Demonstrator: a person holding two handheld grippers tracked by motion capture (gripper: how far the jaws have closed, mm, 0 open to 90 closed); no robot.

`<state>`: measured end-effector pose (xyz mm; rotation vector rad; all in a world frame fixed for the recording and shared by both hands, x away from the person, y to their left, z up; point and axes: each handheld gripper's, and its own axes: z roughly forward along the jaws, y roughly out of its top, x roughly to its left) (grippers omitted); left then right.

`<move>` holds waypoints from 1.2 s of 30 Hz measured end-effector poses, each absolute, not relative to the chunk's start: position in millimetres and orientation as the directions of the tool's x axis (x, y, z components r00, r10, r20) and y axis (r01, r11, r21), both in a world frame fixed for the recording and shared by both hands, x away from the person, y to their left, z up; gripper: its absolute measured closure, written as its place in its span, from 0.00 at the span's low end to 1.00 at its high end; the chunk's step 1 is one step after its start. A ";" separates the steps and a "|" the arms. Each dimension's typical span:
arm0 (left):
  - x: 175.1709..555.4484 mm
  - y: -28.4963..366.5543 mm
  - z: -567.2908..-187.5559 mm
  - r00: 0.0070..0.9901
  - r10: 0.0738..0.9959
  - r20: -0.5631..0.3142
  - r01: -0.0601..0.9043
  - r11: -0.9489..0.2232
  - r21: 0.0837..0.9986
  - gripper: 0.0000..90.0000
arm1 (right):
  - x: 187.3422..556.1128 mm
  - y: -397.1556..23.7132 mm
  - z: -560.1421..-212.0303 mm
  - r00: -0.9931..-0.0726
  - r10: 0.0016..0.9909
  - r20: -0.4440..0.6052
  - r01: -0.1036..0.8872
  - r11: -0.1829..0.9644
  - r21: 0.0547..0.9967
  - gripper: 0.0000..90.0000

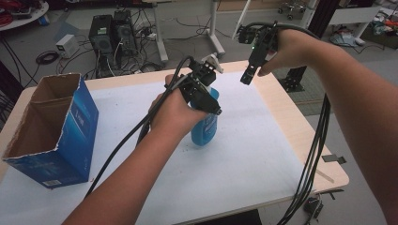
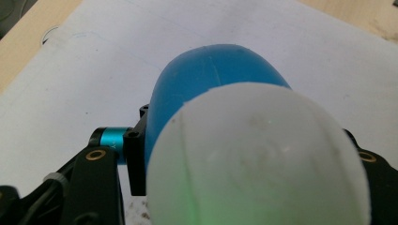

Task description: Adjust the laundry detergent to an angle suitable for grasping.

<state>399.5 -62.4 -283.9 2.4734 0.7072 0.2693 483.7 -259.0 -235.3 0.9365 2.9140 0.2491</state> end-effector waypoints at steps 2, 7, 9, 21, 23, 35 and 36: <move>396.4 -57.7 -279.5 0.855 0.516 0.052 0.405 -0.727 0.555 0.42 | 482.2 -257.5 -234.2 -0.811 0.585 -0.018 0.574 0.800 0.177 0.02; 387.8 -43.9 -268.3 0.900 0.431 0.068 0.325 -0.765 0.556 0.42 | 478.7 -254.3 -232.3 -0.815 0.579 -0.020 0.567 0.804 0.182 0.02; 384.9 -36.8 -263.7 0.916 0.396 0.063 0.297 -0.775 0.558 0.42 | 476.9 -253.5 -231.1 -0.817 0.576 -0.022 0.563 0.806 0.186 0.02; 368.8 -2.2 -244.2 0.970 0.226 0.095 0.144 -0.839 0.525 0.42 | 469.1 -251.6 -226.6 -0.820 0.572 -0.029 0.558 0.809 0.184 0.02; 366.3 5.7 -243.2 0.982 0.162 0.101 0.086 -0.849 0.521 0.42 | 468.0 -249.2 -226.3 -0.822 0.568 -0.031 0.555 0.812 0.180 0.02; 359.8 39.5 -252.1 0.997 -0.028 0.073 -0.063 -0.853 0.519 0.42 | 465.3 -232.5 -228.3 -0.843 0.537 -0.038 0.524 0.834 0.171 0.02; 360.4 41.5 -253.8 0.996 -0.050 0.072 -0.080 -0.856 0.510 0.42 | 465.4 -231.8 -228.2 -0.844 0.534 -0.037 0.521 0.836 0.174 0.02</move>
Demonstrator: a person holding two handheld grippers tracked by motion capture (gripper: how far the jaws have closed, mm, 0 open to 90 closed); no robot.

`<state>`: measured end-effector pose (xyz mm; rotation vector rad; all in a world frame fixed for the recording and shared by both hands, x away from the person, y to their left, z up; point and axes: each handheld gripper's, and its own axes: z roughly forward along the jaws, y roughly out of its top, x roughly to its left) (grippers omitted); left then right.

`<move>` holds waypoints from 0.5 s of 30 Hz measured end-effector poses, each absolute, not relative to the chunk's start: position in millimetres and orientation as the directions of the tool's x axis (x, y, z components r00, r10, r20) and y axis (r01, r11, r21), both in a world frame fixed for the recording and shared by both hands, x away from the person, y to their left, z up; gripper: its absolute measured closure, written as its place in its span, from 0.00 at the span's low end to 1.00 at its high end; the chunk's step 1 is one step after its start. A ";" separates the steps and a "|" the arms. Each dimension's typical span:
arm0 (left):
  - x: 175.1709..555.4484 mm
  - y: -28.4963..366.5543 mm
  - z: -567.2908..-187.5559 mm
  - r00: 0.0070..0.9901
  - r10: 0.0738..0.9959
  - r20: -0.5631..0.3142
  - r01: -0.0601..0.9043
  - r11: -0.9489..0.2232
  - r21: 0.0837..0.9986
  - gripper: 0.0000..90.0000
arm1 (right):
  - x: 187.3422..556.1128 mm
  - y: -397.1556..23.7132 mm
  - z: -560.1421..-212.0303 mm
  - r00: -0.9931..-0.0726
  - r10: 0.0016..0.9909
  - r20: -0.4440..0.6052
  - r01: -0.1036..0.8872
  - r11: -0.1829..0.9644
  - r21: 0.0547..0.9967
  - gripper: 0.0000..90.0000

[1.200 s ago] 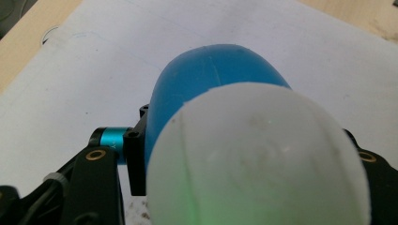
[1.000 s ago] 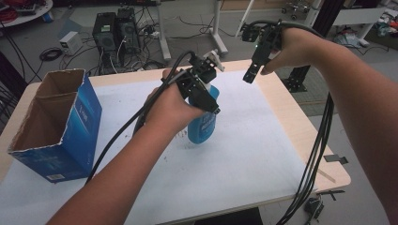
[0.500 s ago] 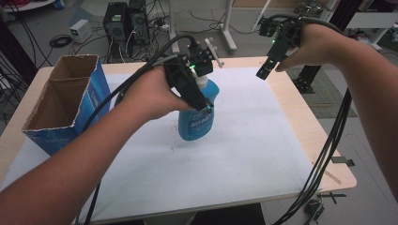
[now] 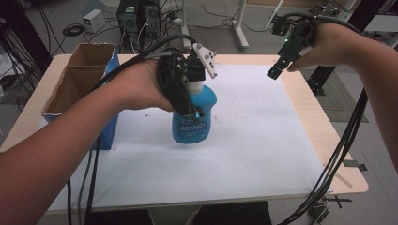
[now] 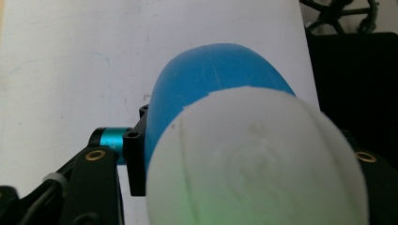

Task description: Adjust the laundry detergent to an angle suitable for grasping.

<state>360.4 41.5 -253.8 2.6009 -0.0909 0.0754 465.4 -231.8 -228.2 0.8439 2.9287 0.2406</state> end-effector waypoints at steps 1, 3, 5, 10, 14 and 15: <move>360.5 43.5 -255.9 0.996 -0.067 0.067 -0.092 -0.857 0.507 0.42 | 465.5 -231.4 -228.1 -0.846 0.532 -0.039 0.519 0.837 0.173 0.02; 361.1 47.3 -260.7 0.995 -0.091 0.049 -0.103 -0.851 0.516 0.42 | 465.5 -230.3 -228.0 -0.845 0.534 -0.037 0.521 0.836 0.173 0.02; 360.3 51.0 -265.9 0.991 -0.125 0.044 -0.129 -0.833 0.537 0.42 | 465.3 -229.6 -228.6 -0.847 0.530 -0.034 0.518 0.838 0.172 0.02; 360.5 56.9 -275.8 0.977 -0.205 0.059 -0.203 -0.808 0.553 0.42 | 465.3 -227.8 -229.2 -0.850 0.525 -0.035 0.513 0.842 0.168 0.02; 360.7 58.8 -286.0 0.963 -0.269 0.030 -0.240 -0.796 0.555 0.42 | 464.7 -226.5 -229.3 -0.851 0.524 -0.035 0.511 0.843 0.168 0.02; 360.9 58.9 -289.0 0.960 -0.278 0.015 -0.240 -0.798 0.554 0.42 | 464.9 -226.7 -229.4 -0.855 0.517 -0.037 0.505 0.847 0.167 0.02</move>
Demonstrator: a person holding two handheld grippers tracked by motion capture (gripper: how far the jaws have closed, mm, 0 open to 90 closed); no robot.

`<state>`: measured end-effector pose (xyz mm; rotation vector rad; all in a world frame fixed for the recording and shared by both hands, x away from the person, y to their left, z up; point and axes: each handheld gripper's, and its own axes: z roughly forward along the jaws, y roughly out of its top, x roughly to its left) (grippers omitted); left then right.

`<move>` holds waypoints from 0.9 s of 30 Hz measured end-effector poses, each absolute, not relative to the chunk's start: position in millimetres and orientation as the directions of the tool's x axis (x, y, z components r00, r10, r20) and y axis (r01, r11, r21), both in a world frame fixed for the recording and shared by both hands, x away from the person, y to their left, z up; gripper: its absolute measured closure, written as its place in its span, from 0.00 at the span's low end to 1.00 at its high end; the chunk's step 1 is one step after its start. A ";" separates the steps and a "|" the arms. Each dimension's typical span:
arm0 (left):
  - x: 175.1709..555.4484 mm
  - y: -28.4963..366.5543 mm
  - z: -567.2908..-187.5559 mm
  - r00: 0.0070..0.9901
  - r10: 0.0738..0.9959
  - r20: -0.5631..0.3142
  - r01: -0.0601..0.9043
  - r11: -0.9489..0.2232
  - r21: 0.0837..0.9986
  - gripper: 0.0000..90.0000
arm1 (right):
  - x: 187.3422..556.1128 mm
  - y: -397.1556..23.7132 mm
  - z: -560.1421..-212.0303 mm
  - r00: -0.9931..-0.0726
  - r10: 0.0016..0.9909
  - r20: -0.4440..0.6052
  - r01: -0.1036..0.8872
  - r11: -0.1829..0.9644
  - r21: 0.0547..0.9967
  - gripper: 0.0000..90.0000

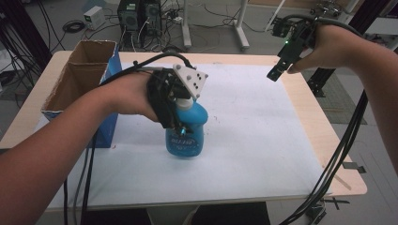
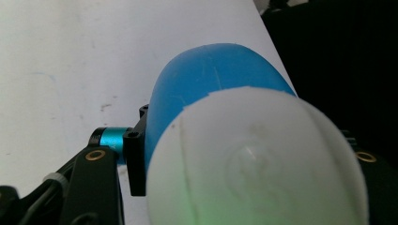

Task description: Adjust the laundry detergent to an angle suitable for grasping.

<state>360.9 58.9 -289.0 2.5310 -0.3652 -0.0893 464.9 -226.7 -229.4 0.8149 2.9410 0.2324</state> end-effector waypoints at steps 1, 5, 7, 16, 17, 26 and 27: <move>361.3 58.9 -291.3 0.955 -0.296 0.012 -0.255 -0.799 0.545 0.42 | 464.7 -226.5 -229.4 -0.854 0.519 -0.037 0.507 0.846 0.165 0.02; 362.6 60.3 -300.8 0.943 -0.333 0.002 -0.282 -0.796 0.535 0.42 | 464.4 -225.8 -230.1 -0.854 0.519 -0.035 0.507 0.846 0.163 0.02; 363.7 61.4 -303.7 0.940 -0.340 0.000 -0.288 -0.796 0.532 0.42 | 464.3 -225.7 -230.1 -0.854 0.518 -0.036 0.507 0.847 0.163 0.02; 365.2 63.8 -314.7 0.907 -0.421 0.013 -0.362 -0.764 0.535 0.42 | 463.9 -222.2 -233.3 -0.859 0.511 -0.033 0.501 0.851 0.158 0.02; 365.2 63.8 -314.7 0.907 -0.421 0.013 -0.362 -0.764 0.535 0.42 | 463.9 -222.2 -233.3 -0.859 0.511 -0.033 0.501 0.851 0.158 0.02; 364.0 63.2 -319.2 0.904 -0.427 0.030 -0.370 -0.744 0.557 0.42 | 464.2 -222.7 -232.9 -0.860 0.509 -0.035 0.497 0.852 0.165 0.02; 364.0 63.2 -319.2 0.904 -0.427 0.030 -0.370 -0.744 0.557 0.42 | 464.2 -222.7 -232.9 -0.860 0.509 -0.035 0.497 0.852 0.165 0.02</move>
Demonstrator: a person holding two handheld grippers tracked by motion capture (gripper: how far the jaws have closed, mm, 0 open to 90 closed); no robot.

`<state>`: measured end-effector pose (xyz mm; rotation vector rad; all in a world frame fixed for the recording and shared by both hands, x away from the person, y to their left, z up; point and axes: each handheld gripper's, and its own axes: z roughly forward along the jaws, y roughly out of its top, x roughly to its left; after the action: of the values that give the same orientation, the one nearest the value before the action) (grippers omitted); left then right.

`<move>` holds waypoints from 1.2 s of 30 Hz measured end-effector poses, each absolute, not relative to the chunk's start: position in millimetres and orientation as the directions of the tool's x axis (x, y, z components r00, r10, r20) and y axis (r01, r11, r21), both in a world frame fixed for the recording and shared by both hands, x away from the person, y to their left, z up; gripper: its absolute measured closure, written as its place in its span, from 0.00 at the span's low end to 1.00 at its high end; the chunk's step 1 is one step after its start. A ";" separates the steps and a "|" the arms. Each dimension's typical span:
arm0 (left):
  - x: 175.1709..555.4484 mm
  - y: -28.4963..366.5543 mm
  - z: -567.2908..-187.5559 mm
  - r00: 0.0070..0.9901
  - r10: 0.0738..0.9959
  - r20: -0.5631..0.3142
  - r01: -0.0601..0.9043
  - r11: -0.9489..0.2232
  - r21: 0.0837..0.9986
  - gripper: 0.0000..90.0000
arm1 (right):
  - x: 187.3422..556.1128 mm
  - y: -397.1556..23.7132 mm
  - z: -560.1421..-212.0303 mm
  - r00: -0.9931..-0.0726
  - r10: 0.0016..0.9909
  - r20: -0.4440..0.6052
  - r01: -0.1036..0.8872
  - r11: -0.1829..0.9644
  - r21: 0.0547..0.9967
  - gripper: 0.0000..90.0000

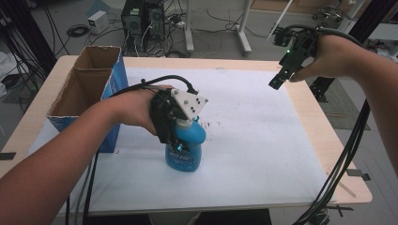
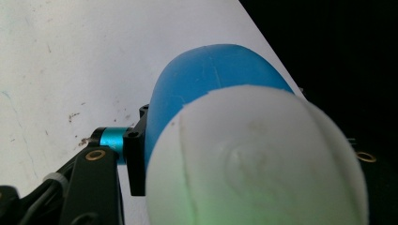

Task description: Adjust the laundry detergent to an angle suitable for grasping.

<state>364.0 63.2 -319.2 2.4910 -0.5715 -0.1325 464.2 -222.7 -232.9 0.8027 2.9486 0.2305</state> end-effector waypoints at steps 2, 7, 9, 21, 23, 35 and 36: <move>363.9 63.3 -319.5 0.904 -0.425 0.033 -0.369 -0.742 0.560 0.42 | 464.2 -223.2 -232.2 -0.859 0.511 -0.036 0.499 0.850 0.169 0.02; 364.7 65.7 -320.4 0.908 -0.418 0.028 -0.359 -0.742 0.567 0.42 | 463.1 -222.9 -231.9 -0.856 0.515 -0.037 0.503 0.848 0.168 0.02; 364.2 65.8 -320.8 0.909 -0.417 0.027 -0.356 -0.740 0.571 0.42 | 463.1 -222.8 -232.0 -0.856 0.515 -0.035 0.503 0.848 0.169 0.02; 362.9 64.9 -319.9 0.924 -0.383 -0.006 -0.312 -0.763 0.566 0.41 | 461.4 -221.2 -231.9 -0.855 0.517 -0.037 0.505 0.847 0.165 0.02; 362.7 64.8 -319.5 0.924 -0.382 -0.009 -0.311 -0.765 0.564 0.41 | 461.5 -221.3 -231.9 -0.856 0.516 -0.038 0.504 0.848 0.165 0.02; 361.9 64.3 -317.0 0.942 -0.334 -0.036 -0.254 -0.779 0.573 0.28 | 464.7 -220.3 -235.9 -0.860 0.509 -0.034 0.497 0.852 0.163 0.02; 361.6 65.5 -315.7 0.947 -0.320 -0.042 -0.238 -0.781 0.578 0.26 | 465.2 -219.3 -236.4 -0.862 0.506 -0.031 0.495 0.853 0.165 0.02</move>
<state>361.6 65.5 -315.7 2.5024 -0.3937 -0.1837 465.2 -219.3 -236.4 0.7987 2.9527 0.2334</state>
